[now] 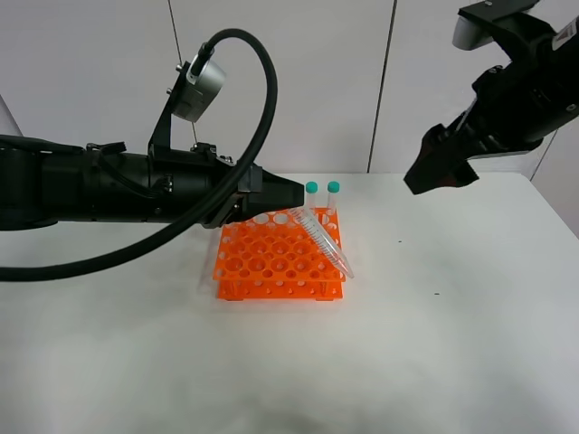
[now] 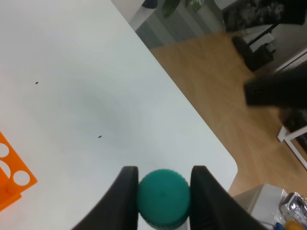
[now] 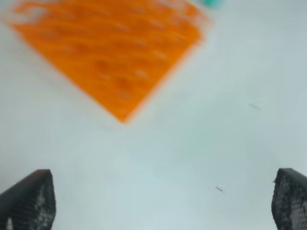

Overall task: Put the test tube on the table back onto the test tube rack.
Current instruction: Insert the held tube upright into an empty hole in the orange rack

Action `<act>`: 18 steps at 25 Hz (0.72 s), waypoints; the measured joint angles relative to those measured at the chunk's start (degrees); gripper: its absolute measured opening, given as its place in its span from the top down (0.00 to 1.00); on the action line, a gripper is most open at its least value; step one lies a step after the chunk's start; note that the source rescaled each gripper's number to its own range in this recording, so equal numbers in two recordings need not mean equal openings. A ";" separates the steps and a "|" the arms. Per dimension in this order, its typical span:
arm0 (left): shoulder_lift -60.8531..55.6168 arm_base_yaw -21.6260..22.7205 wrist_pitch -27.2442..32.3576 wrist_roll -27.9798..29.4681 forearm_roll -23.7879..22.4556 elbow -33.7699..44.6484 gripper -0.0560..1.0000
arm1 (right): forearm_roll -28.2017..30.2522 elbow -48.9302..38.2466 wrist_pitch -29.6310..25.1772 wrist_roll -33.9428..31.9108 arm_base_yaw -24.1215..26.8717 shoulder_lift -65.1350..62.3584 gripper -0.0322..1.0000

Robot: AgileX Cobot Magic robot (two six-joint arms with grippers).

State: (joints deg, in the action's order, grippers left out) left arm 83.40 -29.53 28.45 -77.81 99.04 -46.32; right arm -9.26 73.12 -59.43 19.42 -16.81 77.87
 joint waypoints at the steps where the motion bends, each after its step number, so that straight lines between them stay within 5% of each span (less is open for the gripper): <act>1: 0.00 0.00 0.00 0.00 0.00 0.00 0.94 | 1.05 0.00 0.00 -0.62 1.42 0.00 0.00; 10: 0.00 0.00 0.00 0.06 0.00 0.00 0.94 | 2.83 0.00 -2.95 -5.44 17.23 0.00 0.00; 18: 0.00 0.00 -0.04 0.06 0.00 0.00 0.94 | 5.13 0.00 -5.14 -7.71 12.69 0.00 0.00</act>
State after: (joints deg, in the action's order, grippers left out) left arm 83.40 -29.53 28.41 -77.75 99.04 -46.32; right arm -4.13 73.12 -64.57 11.71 -4.12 77.87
